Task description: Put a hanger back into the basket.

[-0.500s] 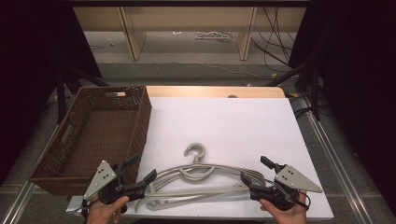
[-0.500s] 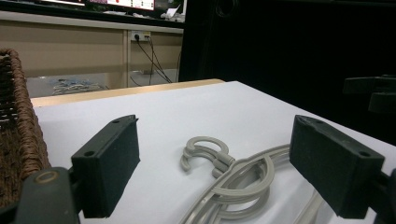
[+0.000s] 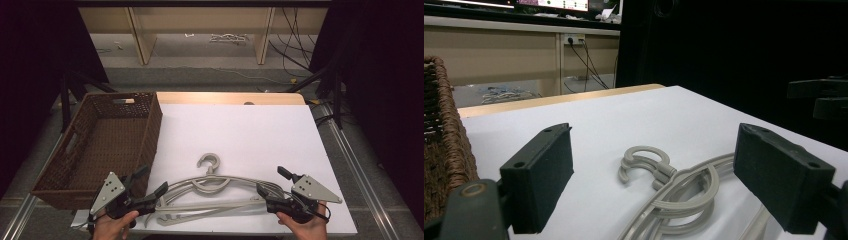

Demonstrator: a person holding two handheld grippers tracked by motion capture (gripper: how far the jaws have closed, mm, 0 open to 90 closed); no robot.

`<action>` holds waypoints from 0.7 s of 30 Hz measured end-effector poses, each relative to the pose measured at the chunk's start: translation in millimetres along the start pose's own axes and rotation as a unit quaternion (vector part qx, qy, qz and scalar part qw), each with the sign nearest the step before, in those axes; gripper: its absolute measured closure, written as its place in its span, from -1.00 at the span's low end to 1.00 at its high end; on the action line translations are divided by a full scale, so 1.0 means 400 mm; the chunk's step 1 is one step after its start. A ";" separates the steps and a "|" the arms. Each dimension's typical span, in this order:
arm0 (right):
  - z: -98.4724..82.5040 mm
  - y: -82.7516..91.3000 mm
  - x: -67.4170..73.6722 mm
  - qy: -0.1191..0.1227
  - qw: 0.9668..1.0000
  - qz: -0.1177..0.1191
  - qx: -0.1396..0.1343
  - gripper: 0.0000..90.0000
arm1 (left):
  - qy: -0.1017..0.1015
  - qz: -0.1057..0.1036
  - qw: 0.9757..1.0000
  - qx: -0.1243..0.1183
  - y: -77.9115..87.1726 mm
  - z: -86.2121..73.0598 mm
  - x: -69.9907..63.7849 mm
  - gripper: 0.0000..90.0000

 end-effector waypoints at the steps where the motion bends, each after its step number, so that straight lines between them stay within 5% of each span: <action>1: 0.001 0.000 0.000 0.001 1.000 0.001 0.000 -0.64 | 0.000 0.000 1.000 0.000 0.000 0.000 0.000 -0.65; 9: 0.012 -0.022 -0.001 0.015 1.000 0.018 0.010 -0.61 | 0.004 0.006 1.000 -0.005 0.004 0.004 0.006 -0.65; 12: 0.029 -0.041 -0.003 0.046 0.998 0.041 0.022 -0.49 | 0.002 0.004 1.000 -0.003 0.002 0.002 0.004 -0.65; 15: 0.034 -0.050 0.002 0.052 0.997 0.050 0.035 -0.50 | 0.001 0.004 1.000 -0.001 0.000 0.002 0.004 -0.65; 16: 0.045 -0.066 0.002 0.074 0.995 0.055 0.047 -0.50 | 0.003 0.005 1.000 -0.001 0.001 0.002 0.005 -0.65; 21: 0.066 -0.109 0.006 0.113 0.988 0.082 0.071 -0.41 | 0.005 0.007 1.000 -0.003 0.001 0.003 0.008 -0.65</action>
Point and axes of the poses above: each handheld gripper's, and its own axes: y roughly backward along the jaws, z roughly out of its top, x roughly to its left, the point moved 4 cm from there along -y, roughly forward along the jaws, and after that the axes turned 13 degrees about y, right-handed, at the moved point
